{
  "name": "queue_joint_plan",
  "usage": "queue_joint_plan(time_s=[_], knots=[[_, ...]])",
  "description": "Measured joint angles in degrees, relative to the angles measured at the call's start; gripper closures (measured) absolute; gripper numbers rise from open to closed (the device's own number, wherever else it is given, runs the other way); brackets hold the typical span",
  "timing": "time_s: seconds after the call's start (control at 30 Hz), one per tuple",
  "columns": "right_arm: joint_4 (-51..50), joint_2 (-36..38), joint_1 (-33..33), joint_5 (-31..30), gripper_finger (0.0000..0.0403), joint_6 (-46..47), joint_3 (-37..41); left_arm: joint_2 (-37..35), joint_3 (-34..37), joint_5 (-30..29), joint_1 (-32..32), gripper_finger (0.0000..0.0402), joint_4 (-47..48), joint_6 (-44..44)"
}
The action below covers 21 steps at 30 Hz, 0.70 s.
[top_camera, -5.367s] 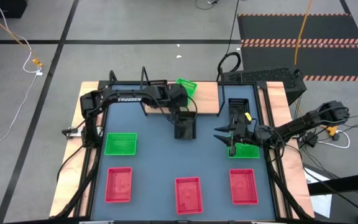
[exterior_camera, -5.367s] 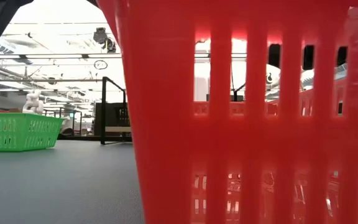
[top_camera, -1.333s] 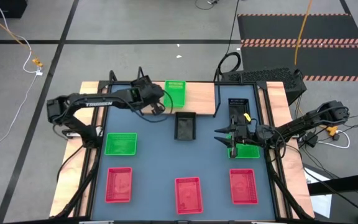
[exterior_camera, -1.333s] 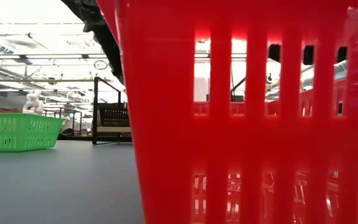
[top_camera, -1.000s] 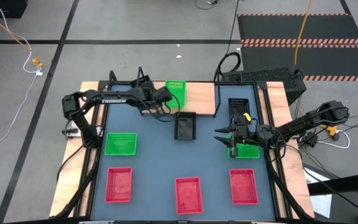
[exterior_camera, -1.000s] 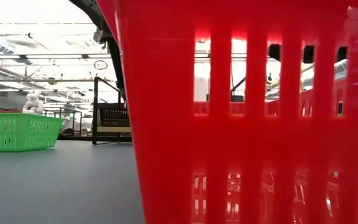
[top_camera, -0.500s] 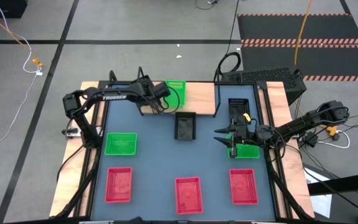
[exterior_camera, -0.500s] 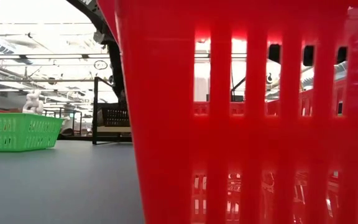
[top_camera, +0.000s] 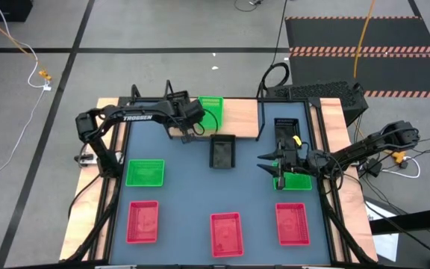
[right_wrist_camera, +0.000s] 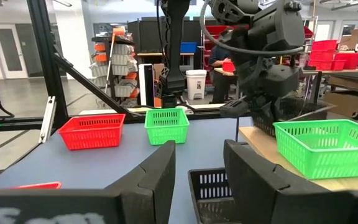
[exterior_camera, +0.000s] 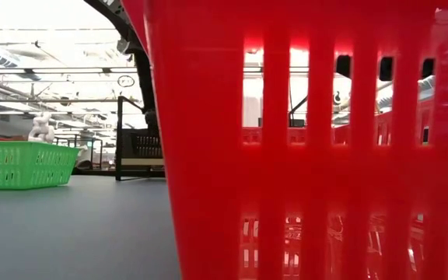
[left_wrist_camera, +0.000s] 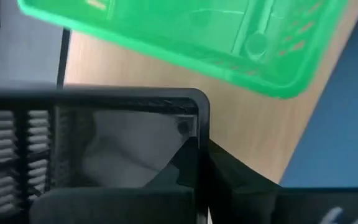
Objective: Stack baskets on shelf by color
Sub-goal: Adjust the black bin on the shelf
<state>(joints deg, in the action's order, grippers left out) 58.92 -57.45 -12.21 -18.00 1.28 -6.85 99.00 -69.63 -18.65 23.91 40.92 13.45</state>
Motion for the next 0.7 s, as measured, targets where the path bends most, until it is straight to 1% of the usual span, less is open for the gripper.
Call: queue_joint_plan(time_s=[0.07,0.27,0.43,0.7], knots=[[0.00,0.00,0.00,-0.01,0.0273,0.03,-0.01,0.00,0.00,0.03,-0.46,0.0389,0.25,0.85],[-0.03,0.00,0.00,-0.03,0.0273,0.24,0.00,0.00,0.00,-0.02,-2.11,0.0363,2.83,5.63],[-0.05,0.00,0.00,-0.07,0.0273,0.24,0.00,0.00,0.00,-0.08,-3.49,0.0360,3.96,10.15],[-0.78,0.00,0.00,-0.11,0.0273,0.98,0.00,0.00,0.00,-0.28,-3.32,0.0360,3.92,10.47]])
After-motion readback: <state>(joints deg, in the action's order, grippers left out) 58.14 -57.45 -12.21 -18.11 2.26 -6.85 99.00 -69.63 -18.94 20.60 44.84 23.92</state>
